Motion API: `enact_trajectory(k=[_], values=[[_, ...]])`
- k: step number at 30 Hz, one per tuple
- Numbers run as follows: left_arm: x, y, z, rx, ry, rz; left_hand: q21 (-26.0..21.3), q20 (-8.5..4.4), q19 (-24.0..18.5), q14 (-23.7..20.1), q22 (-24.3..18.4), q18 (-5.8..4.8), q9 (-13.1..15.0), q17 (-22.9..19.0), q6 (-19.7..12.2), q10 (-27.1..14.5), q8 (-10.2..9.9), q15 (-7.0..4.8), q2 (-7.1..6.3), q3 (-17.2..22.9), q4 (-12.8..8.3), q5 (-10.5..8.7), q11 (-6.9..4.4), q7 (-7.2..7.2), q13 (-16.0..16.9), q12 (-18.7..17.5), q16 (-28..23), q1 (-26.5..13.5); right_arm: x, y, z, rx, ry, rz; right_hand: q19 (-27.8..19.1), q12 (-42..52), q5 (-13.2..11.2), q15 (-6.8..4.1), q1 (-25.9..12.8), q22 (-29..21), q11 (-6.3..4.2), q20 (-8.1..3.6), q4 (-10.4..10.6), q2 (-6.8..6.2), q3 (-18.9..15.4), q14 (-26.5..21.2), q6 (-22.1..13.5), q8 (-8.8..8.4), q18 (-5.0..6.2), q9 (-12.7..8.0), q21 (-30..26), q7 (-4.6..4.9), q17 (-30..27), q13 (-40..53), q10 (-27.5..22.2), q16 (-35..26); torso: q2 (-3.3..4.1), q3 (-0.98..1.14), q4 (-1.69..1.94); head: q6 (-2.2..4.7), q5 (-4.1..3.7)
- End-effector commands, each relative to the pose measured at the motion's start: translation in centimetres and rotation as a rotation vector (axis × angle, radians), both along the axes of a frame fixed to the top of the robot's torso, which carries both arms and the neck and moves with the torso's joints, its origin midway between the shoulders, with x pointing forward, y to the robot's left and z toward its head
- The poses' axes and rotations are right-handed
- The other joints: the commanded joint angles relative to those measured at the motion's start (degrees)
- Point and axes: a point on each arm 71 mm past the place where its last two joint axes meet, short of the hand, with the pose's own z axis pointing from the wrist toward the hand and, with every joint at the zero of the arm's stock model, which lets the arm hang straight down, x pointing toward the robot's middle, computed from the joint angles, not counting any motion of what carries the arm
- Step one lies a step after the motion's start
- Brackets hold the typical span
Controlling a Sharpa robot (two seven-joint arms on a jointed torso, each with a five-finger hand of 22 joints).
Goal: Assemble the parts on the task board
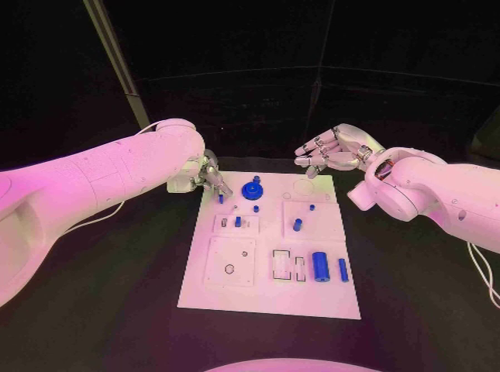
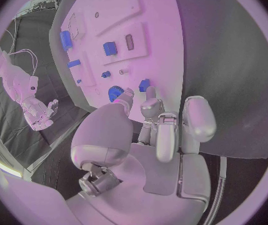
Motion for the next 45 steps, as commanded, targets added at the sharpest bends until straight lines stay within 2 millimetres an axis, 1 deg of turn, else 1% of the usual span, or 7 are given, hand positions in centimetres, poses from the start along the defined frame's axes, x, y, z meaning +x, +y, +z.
enact_trajectory(k=[1,13,26,30,34,38,45], values=[[-0.1,-0.1,0.0,0.014,0.016,-0.013,0.25,-0.09,0.35,5.95,0.06,-0.05,-0.09,15.09,0.43,0.18,-0.12,-0.11,-0.08,-0.07,-0.20,-0.12,-0.08,0.10,-0.03,0.18,0.37,0.60,0.0,0.1,0.1,0.002,-0.005,0.010,-0.31,-0.12,0.38,0.16,-0.43,-0.06,-0.03,-0.03,-0.10,0.06,-0.19,-0.43,-0.47,-0.12,0.17,-0.05,-0.20,-0.06,0.06,-0.09,-0.53,-0.33,0.00,-0.01,0.02,-0.01,-0.03],[-0.2,-0.2,-0.1,0.014,0.019,-0.017,0.21,-0.13,0.34,5.95,0.08,-0.05,-0.33,15.09,0.54,0.15,-0.25,-0.15,1.19,0.44,-1.11,-0.11,-0.13,0.07,-0.19,0.11,0.37,2.46,0.0,0.1,0.1,0.002,-0.005,0.011,-0.30,-0.11,0.46,0.16,-0.36,-0.09,-0.03,-0.02,-0.14,0.13,-0.15,-0.44,-0.49,-0.10,0.18,-0.04,-0.25,-0.05,0.07,-0.10,-0.56,-0.35,0.01,-0.02,-0.01,-0.04,0.00],[-0.1,-0.1,-0.2,0.012,0.012,-0.009,0.09,-0.36,0.30,5.95,0.08,-0.03,-1.01,15.09,0.32,-0.14,-0.89,-0.43,3.73,4.43,-4.65,-0.08,-0.50,-0.31,-0.59,-0.28,0.37,7.57,0.0,0.2,0.1,0.003,-0.005,0.011,-0.30,-0.11,0.46,0.16,-0.36,-0.09,-0.03,-0.02,-0.14,0.13,-0.15,-0.44,-0.49,-0.10,0.18,-0.04,-0.25,-0.05,0.07,-0.10,-0.56,-0.35,-0.01,-0.02,-0.03,-0.13,0.00],[-0.2,-0.2,-0.2,0.003,0.008,-0.007,0.08,-0.50,0.31,5.95,0.14,-0.02,-1.24,15.09,0.13,-0.27,-1.15,-0.63,4.69,6.91,-6.47,-0.07,-0.76,-0.56,-0.68,-0.46,0.37,9.81,0.0,0.2,0.1,0.003,-0.005,0.011,-0.30,-0.11,0.46,0.16,-0.36,-0.09,-0.03,-0.02,-0.14,0.13,-0.15,-0.44,-0.49,-0.10,0.18,-0.04,-0.25,-0.05,0.07,-0.10,-0.56,-0.35,-0.01,-0.01,-0.03,-0.17,-0.07],[-0.2,-0.4,-0.1,-0.046,-0.016,0.010,0.15,-0.74,0.39,5.95,0.35,-0.06,-1.35,15.09,-0.29,-0.54,-1.24,-0.81,5.86,12.20,-9.74,-0.06,-0.81,-0.55,-1.07,-1.04,0.37,13.04,0.0,0.1,0.1,0.002,-0.005,0.011,-0.30,-0.11,0.46,0.16,-0.36,-0.09,-0.03,-0.02,-0.14,0.13,-0.15,-0.44,-0.49,-0.10,0.18,-0.04,-0.25,-0.05,0.07,-0.10,-0.56,-0.35,0.00,0.00,-0.03,-0.17,-0.05],[-0.5,-0.2,0.0,-0.105,-0.044,0.034,0.12,-0.52,0.41,5.95,0.45,-0.11,-0.72,15.09,-0.52,-0.25,-0.15,-0.41,4.65,18.41,-11.04,-0.19,-0.53,-0.19,-1.71,-1.56,0.37,10.76,0.0,0.1,0.1,0.002,-0.005,0.011,-0.30,-0.11,0.46,0.16,-0.36,-0.09,-0.03,-0.02,-0.14,0.13,-0.15,-0.44,-0.49,-0.10,0.18,-0.04,-0.25,-0.05,0.07,-0.10,-0.56,-0.35,-0.03,0.01,0.08,-0.22,-0.14],[-1.6,0.5,0.3,-0.171,-0.077,0.056,0.34,-0.45,0.67,5.95,0.97,-0.19,0.01,15.07,-0.71,0.28,1.14,-0.50,2.77,23.92,-11.76,-0.08,-0.52,-0.28,-1.86,-1.52,0.35,7.79,0.0,-0.1,0.1,0.001,-0.004,0.009,-0.30,-0.11,0.46,0.16,-0.36,-0.09,-0.03,-0.02,-0.14,0.13,-0.15,-0.44,-0.49,-0.10,0.18,-0.04,-0.25,-0.05,0.07,-0.10,-0.56,-0.35,-0.09,0.07,0.16,-0.20,-0.01]])
